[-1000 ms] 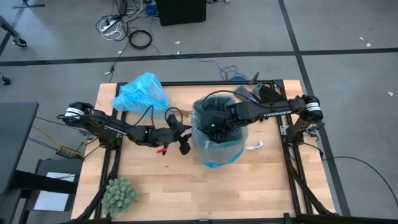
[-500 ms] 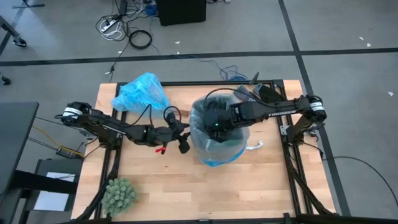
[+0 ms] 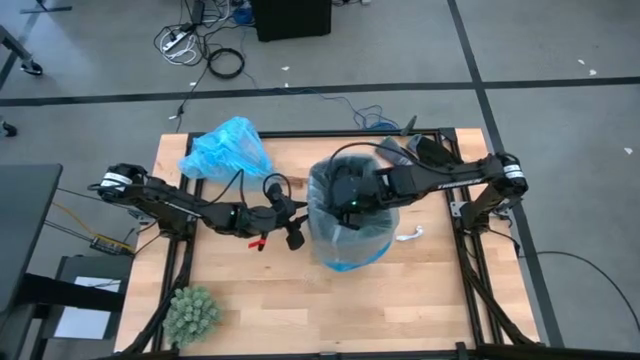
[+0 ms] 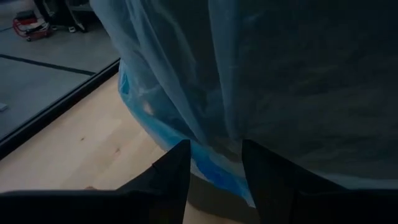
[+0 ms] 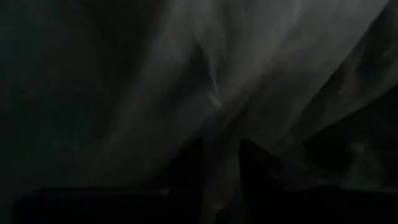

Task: Place trash/remove bag and relplace
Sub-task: Insert a new trash bag into the bin

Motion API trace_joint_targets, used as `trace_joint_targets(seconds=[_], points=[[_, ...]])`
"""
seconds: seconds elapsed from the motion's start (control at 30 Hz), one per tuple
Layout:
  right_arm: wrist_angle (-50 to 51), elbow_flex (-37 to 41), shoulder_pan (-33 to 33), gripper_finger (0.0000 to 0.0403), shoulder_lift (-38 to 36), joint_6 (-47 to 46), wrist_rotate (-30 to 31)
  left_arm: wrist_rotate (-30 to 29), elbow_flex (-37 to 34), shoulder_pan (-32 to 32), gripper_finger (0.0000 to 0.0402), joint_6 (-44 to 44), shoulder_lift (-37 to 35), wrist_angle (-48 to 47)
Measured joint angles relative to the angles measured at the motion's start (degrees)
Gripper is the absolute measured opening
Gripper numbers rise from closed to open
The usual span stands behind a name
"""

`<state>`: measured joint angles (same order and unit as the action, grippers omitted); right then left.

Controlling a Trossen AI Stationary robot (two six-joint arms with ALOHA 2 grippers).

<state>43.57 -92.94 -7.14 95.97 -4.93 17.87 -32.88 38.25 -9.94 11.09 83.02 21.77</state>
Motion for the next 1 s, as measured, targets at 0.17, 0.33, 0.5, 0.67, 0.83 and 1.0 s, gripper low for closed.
trace_joint_targets(seconds=[0.17, 0.33, 0.5, 0.67, 0.83, 1.0], points=[[1.41, -2.49, -0.02, 0.0101, -0.11, 0.75, 0.48, -0.02, -0.01, 0.03, 0.0157, 0.16, -0.02, 0.21], [3.64, -3.78, 0.03, 0.0112, -0.13, 0.95, 3.20, -0.02, -0.01, 0.18, 0.0157, 1.21, -0.02, -0.75], [5.98, -3.81, 0.03, 0.0122, -0.56, 2.48, 8.03, -0.02, -0.01, 0.18, 0.0157, 1.21, -0.65, -0.95], [5.37, -3.81, 0.05, 0.0125, -2.44, 5.32, 9.37, -0.45, -0.01, 0.18, 0.0157, 0.94, -3.93, -0.97], [3.86, -3.81, 0.03, 0.0123, -6.27, 5.64, 11.59, -2.37, -0.01, 0.21, 0.0157, -2.35, -8.76, -1.15], [2.75, -3.81, 0.25, 0.0123, -10.24, 5.70, 12.67, -3.99, 0.02, 0.37, 0.0157, -4.71, -12.96, -4.39]])
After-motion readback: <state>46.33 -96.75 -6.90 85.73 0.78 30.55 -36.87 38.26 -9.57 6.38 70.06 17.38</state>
